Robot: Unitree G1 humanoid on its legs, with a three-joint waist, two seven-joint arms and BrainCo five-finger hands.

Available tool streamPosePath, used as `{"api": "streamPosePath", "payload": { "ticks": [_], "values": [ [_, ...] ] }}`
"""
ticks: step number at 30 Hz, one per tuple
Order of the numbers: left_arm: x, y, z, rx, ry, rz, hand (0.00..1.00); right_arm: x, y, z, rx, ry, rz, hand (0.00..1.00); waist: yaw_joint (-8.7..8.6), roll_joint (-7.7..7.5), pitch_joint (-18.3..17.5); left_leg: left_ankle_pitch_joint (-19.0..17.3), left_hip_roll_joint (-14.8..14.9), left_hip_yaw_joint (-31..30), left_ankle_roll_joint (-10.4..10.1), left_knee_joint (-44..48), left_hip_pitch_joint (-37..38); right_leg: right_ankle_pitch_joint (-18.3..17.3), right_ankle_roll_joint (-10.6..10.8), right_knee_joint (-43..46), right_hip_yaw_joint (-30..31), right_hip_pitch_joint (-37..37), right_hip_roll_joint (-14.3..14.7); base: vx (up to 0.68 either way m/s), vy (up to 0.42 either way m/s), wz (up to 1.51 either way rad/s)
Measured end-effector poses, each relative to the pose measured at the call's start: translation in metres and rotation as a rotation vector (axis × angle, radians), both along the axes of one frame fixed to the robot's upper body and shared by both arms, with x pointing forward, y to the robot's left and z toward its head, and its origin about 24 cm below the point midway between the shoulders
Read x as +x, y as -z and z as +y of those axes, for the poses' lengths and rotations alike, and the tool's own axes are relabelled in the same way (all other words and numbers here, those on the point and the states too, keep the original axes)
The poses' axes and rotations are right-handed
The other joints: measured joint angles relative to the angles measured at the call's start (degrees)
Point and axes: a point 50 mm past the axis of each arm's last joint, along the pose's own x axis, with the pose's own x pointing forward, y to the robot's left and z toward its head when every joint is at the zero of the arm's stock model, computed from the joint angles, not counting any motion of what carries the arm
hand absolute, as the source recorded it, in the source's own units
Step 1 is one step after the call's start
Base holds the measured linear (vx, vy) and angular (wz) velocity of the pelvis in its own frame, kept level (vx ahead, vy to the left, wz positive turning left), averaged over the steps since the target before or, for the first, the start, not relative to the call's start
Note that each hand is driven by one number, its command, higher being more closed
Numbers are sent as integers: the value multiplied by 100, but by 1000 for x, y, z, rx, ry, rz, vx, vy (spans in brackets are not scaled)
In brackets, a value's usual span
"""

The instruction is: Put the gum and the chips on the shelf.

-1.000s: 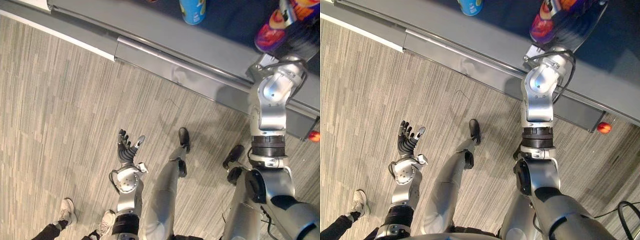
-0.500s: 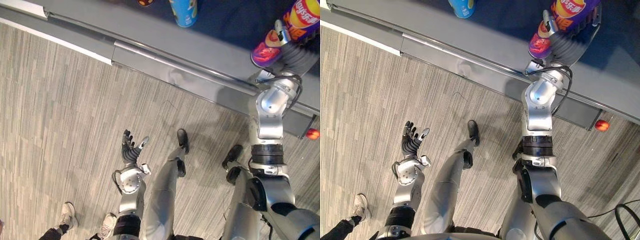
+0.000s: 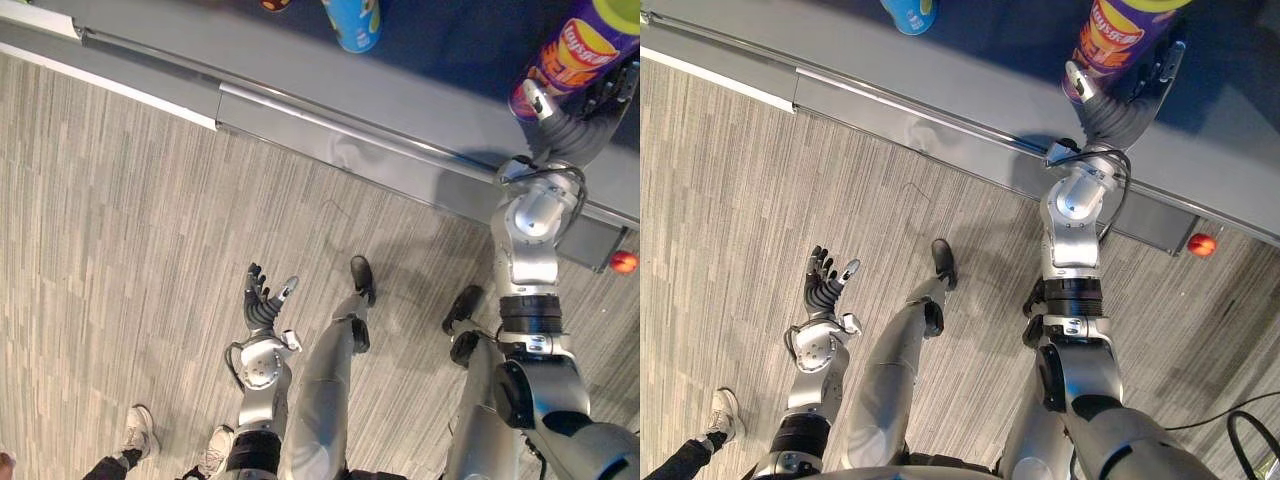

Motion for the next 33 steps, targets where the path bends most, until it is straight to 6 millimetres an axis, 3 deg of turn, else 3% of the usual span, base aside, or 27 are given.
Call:
{"api": "streamPosePath", "payload": {
  "ticks": [8,14,28,33],
  "values": [
    [0,2,-1,0,9,6,0,3,17,1,1,-7,63,0,-12,-25,-12,-26,121,8,-28,144,46,-6,-11,-2,36,86,100,-20,-39,-5],
    [-1,5,-1,-2,15,23,0,2,45,6,23,-23,146,0,-25,-103,-34,-74,213,24,-70,182,157,-7,-20,-13,54,212,187,-16,-43,-6],
    [-22,56,5,10,44,269,0,-17,153,15,16,-119,504,0,-295,-554,-130,-330,604,166,-195,438,962,44,-83,-433,162,1113,603,48,-48,-14],
    [-38,84,5,-9,76,414,0,-49,208,18,-9,-178,688,0,-362,-669,-184,-594,832,310,-292,597,1647,40,-80,-648,272,1823,820,75,-25,-23]
  ]
}}
